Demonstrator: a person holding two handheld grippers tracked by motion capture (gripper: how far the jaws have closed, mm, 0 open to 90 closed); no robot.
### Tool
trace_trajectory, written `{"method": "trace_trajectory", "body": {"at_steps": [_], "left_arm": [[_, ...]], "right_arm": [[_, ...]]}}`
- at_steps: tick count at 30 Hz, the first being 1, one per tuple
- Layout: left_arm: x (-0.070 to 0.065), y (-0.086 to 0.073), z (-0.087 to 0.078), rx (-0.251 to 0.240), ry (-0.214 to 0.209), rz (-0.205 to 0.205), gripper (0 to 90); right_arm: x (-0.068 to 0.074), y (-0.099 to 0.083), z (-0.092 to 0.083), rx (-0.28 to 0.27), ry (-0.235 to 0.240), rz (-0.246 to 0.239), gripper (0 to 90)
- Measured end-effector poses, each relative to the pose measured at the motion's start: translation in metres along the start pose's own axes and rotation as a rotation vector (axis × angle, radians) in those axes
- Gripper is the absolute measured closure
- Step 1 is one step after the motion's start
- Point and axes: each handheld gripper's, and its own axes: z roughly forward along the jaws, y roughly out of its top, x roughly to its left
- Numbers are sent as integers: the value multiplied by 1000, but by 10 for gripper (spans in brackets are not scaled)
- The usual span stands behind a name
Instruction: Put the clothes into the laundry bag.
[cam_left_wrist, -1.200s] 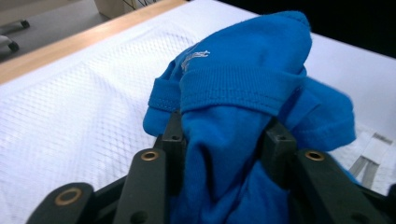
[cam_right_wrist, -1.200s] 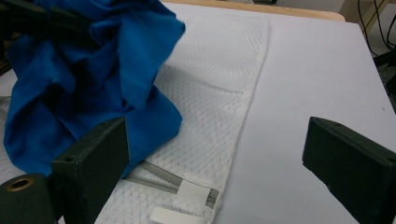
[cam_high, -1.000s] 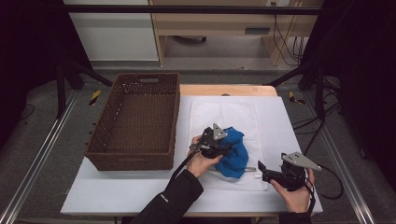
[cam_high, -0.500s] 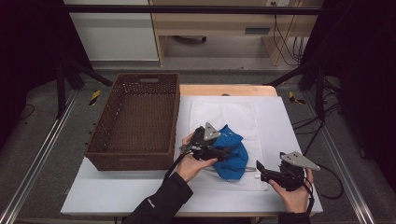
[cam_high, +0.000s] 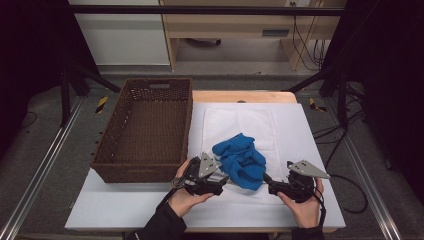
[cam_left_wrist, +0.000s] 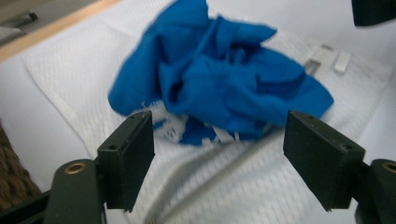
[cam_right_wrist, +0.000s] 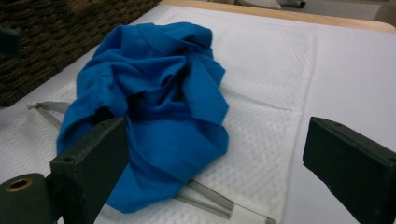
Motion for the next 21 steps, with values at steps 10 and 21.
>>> {"method": "trace_trajectory", "body": {"at_steps": [10,21], "left_arm": [[-10,-35,-3,-15,-3,-25,512],[-9,-57,-1,48,-26,-90,649]], "right_arm": [[22,12,19,9,39,-27,83],[51,29,50,24,77,-64,88]]}}
